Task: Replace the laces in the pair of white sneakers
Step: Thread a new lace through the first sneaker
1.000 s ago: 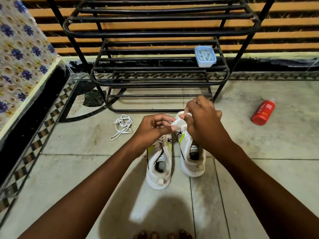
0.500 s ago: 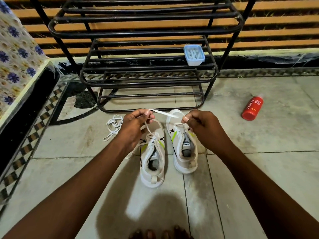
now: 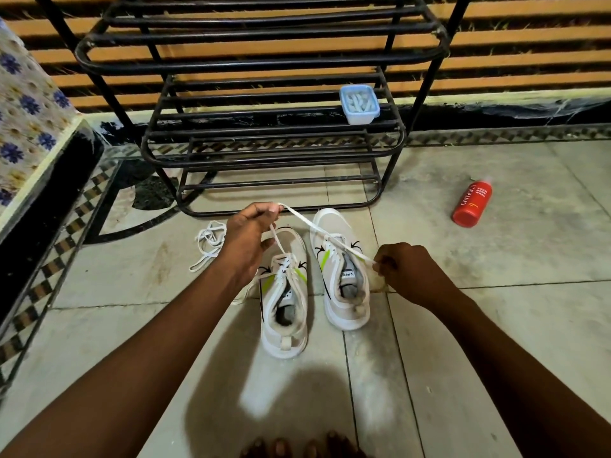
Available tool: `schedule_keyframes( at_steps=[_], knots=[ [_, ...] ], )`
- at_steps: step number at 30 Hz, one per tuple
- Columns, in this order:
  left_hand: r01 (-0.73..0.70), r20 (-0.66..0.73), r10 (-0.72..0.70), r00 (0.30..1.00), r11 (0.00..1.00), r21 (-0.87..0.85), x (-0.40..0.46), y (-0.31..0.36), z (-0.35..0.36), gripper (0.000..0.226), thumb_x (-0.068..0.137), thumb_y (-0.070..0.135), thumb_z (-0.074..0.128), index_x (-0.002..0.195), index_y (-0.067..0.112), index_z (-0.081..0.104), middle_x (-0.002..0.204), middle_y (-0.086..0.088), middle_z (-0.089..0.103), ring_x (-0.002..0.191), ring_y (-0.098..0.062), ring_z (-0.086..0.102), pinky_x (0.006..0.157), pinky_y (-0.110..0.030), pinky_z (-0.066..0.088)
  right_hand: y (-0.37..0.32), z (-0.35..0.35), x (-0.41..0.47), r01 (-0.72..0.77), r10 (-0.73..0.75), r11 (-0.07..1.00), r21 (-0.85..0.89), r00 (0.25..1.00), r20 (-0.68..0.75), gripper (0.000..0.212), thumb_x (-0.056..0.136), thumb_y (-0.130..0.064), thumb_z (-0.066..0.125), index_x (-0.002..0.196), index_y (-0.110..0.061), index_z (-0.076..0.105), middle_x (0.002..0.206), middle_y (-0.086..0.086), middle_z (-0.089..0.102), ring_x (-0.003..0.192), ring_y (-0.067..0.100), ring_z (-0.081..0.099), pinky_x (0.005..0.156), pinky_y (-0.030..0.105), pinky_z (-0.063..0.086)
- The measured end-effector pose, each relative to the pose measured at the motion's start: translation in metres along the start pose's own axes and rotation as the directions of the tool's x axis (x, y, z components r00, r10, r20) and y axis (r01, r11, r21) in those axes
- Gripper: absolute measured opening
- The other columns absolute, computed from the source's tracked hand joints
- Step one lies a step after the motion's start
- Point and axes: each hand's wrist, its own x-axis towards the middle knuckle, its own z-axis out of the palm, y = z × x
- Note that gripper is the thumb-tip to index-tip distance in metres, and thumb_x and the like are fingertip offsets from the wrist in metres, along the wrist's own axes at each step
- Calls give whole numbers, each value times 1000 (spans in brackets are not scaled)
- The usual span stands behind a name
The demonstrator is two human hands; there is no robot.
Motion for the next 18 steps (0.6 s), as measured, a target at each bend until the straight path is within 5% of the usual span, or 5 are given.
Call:
schedule_keyframes(
  at_steps=[5,8,11,14,18],
  knots=[
    [-129,-19,145,989,923,363,7,-10,2,14,99,17,68,105,12,80,97,3,78,80,5,68,74,-16,48,-11,1,1,67,-60,975,213,997,-39,20,90,-21,73,72,-27,66,70,-9,59,69,4,55,66,14,40],
    [-161,75,142,987,878,452,5,-21,-4,16,102,16,65,110,8,76,87,-3,74,69,-5,65,71,-25,54,-29,-1,0,88,-101,871,484,995,-1,14,89,-15,75,76,-17,71,70,9,67,63,7,56,66,22,43],
    [-210,104,185,977,781,588,-1,-36,-15,24,102,21,64,122,11,72,106,-5,76,91,-20,74,87,-42,61,-46,3,-3,111,-137,765,634,991,-8,9,90,-10,73,82,-7,70,66,10,67,60,16,64,60,25,49],
    [-229,55,262,964,703,673,-18,-47,-24,26,93,8,66,116,16,73,114,-3,70,96,-16,71,85,-32,59,-58,12,-2,52,-96,656,753,995,15,7,89,2,70,84,4,65,66,12,68,60,22,69,57,29,53],
    [-214,130,174,976,665,715,-49,-59,-32,36,66,11,79,99,24,70,101,-1,61,85,-12,63,77,-26,52,-70,28,0,-16,-48,548,837,998,51,12,87,11,69,81,1,64,76,19,68,76,36,75,72,39,62]
  ],
)
